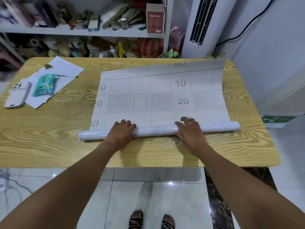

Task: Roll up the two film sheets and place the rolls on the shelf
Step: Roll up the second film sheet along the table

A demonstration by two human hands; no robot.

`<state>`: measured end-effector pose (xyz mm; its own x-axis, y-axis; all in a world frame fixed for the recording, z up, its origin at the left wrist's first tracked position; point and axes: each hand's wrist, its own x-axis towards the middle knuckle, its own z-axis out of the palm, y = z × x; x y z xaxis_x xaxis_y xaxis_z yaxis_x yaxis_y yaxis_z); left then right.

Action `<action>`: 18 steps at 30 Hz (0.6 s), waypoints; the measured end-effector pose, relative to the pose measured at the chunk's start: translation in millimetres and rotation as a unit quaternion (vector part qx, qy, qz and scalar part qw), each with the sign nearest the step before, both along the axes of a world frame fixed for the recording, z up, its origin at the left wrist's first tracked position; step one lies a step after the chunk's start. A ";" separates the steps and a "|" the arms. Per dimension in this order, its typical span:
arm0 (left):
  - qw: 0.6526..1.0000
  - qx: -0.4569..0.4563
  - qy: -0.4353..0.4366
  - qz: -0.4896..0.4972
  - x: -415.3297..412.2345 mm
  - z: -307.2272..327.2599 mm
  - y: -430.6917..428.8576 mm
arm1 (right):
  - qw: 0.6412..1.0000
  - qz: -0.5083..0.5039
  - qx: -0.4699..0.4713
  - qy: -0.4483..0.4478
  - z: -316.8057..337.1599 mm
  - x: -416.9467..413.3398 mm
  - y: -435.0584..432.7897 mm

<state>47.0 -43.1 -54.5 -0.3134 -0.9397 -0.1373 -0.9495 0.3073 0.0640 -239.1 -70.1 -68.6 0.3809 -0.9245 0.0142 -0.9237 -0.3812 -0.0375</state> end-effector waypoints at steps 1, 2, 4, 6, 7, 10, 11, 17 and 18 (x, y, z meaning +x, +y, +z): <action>1.000 -0.001 0.001 0.001 -0.5 -0.3 0.7 | 1.000 0.005 0.009 0.007 -0.1 -0.8 0.5; 1.000 -0.002 0.003 0.005 -1.0 -1.1 1.2 | 1.000 0.009 0.018 0.007 -1.2 -1.6 0.8; 1.000 -0.004 0.000 0.012 -1.8 -2.0 1.5 | 1.000 0.010 0.028 -0.011 -2.4 -2.4 1.1; 1.000 -0.008 -0.005 0.012 -2.0 -3.2 1.1 | 0.999 0.008 0.024 -0.037 -2.3 -3.0 0.0; 1.000 -0.008 -0.008 0.010 -1.8 -3.2 1.0 | 0.999 0.007 0.021 -0.043 -1.4 -2.9 -0.3; 1.000 -0.002 -0.021 0.007 -0.5 -5.2 1.0 | 0.999 0.011 0.008 -0.048 -0.1 -2.3 -1.6; 1.000 -0.001 -0.023 0.007 -0.7 -5.0 1.2 | 0.999 0.010 0.002 -0.047 -0.5 -2.1 -2.0; 0.998 0.012 -0.066 0.010 -6.6 2.1 -3.7 | 1.000 0.002 0.001 -0.003 -2.8 -0.1 -5.0; 0.998 0.016 -0.054 0.019 -6.8 3.0 -4.2 | 1.000 0.004 0.003 0.002 -2.6 -0.2 -5.2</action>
